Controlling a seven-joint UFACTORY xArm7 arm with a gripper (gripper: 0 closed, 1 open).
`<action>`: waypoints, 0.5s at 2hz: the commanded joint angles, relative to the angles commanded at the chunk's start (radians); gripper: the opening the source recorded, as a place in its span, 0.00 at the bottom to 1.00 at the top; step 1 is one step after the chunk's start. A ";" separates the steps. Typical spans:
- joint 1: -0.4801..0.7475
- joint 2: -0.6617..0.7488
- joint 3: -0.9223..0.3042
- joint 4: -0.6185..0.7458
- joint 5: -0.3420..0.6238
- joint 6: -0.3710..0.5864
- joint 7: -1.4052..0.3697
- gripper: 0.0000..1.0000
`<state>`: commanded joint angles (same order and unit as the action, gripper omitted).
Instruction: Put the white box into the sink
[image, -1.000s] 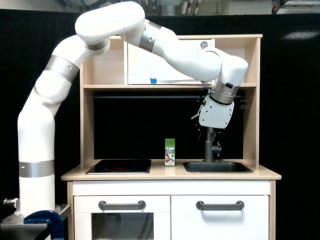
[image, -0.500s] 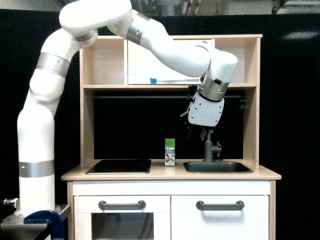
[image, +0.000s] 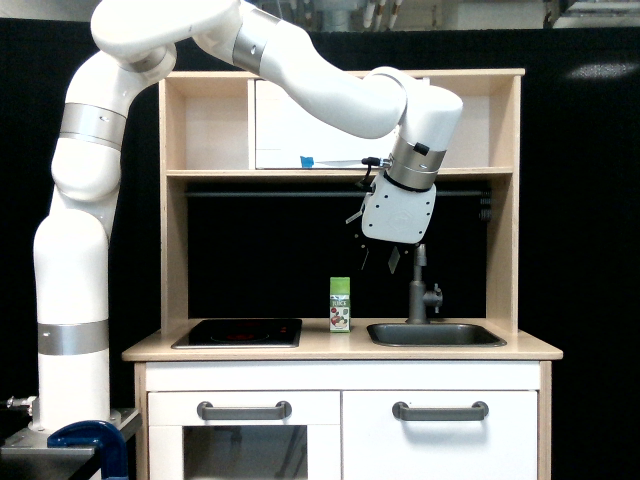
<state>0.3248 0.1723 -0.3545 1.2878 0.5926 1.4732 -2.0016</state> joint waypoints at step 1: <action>-0.017 -0.020 0.006 -0.026 -0.011 -0.003 -0.010 1.00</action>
